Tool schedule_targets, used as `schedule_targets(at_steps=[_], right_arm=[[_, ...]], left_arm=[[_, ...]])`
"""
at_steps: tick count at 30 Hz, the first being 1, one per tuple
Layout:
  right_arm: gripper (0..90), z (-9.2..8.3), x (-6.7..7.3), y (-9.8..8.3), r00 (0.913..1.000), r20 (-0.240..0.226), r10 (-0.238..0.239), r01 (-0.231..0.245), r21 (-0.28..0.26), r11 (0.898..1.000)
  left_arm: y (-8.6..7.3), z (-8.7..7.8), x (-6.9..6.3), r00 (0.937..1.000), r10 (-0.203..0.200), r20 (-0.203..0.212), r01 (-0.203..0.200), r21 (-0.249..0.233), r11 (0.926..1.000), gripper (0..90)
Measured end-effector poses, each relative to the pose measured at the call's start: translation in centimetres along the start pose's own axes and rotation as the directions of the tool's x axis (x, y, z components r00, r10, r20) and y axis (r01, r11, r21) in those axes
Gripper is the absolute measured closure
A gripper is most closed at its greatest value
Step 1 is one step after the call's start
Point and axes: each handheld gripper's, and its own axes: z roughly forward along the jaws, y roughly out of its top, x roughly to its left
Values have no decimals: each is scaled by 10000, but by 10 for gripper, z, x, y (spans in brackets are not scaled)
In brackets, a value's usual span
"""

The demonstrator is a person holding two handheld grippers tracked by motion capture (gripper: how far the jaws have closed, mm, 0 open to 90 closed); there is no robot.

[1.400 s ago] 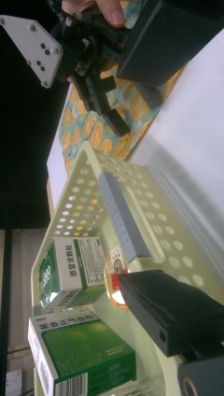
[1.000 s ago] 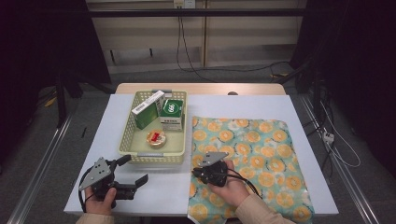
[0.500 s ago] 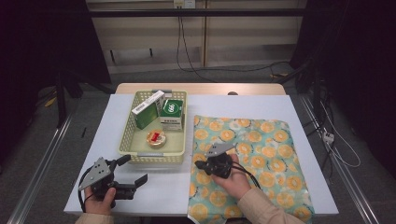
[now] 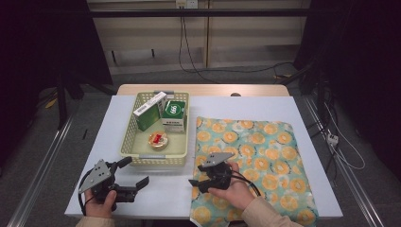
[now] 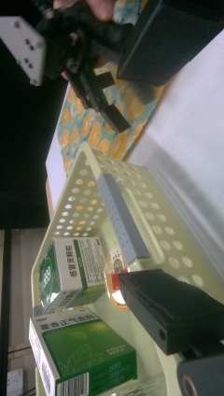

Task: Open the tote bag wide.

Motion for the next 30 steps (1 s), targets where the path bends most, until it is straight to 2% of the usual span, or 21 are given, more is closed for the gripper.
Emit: schedule_targets(at_steps=[2, 3, 4, 5, 6, 9, 11, 12, 15, 17, 18, 23, 26, 28, 30], right_arm=[[273, 4, 8, -3, 9996, -29, -265, 266, 381, 9989], [273, 4, 8, -3, 9996, -29, -265, 266, 381, 9989], [261, 6, 14, -6, 9972, 75, -743, 738, 503, 9960], [261, 6, 14, -6, 9972, 75, -743, 738, 503, 9960], [264, 6, 16, -6, 9953, 254, -934, 919, 550, 9942], [293, 6, 17, -6, 9956, 432, -835, 810, 575, 9951], [346, 5, 17, -4, 9947, 485, -911, 872, 786, 9931], [365, 5, 18, -4, 9956, 526, -782, 737, 823, 9939], [469, 3, 19, -4, 9958, 397, -821, 789, 764, 9940], [578, 1, 16, -7, 9967, 351, -738, 718, 567, 9958], [664, 0, 14, -8, 9969, 342, -704, 687, 482, 9965], [898, -3, 5, -10, 9984, 311, -479, 468, 364, 9982], [900, -3, 6, -9, 9978, 379, -543, 527, 414, 9978], [900, -5, 1, -8, 9987, 449, -260, 249, 260, 9994], [900, -10, -10, -6, 9989, 392, 239, -235, -119, 9997]], left_arm=[[0, 1, -1, 10000, 13, 22, -13, 43, 10000, 40], [0, 1, -1, 10000, -4, 6, 4, 51, 10000, 40], [0, 1, 0, 10000, 39, 13, -39, 61, 10000, 40], [-1, 1, 0, 10000, 27, -4, -27, 62, 10000, 40], [-1, 1, 0, 10000, 13, -13, -13, 58, 10000, 40], [-1, 1, 1, 10000, -10, -41, 10, 71, 10000, 40], [-1, 1, 0, 10000, 30, -25, -30, 112, 9999, 40], [-1, 1, -1, 10000, 5, -21, -5, 96, 10000, 40], [-1, 0, -2, 10000, 54, -17, -54, 93, 9999, 40], [-1, -1, -2, 9999, 111, -40, -110, 119, 9999, 40], [-1, -1, -2, 9999, 110, -57, -109, 127, 9999, 40], [-2, -2, 0, 9999, 1, -144, 1, 104, 9999, 40], [-2, -2, 0, 9999, 14, -147, -12, 108, 9999, 40], [-2, -1, -1, 9999, 22, -107, -21, 95, 10000, 40], [-1, -1, -1, 9999, -26, -110, 27, 56, 10000, 40]])
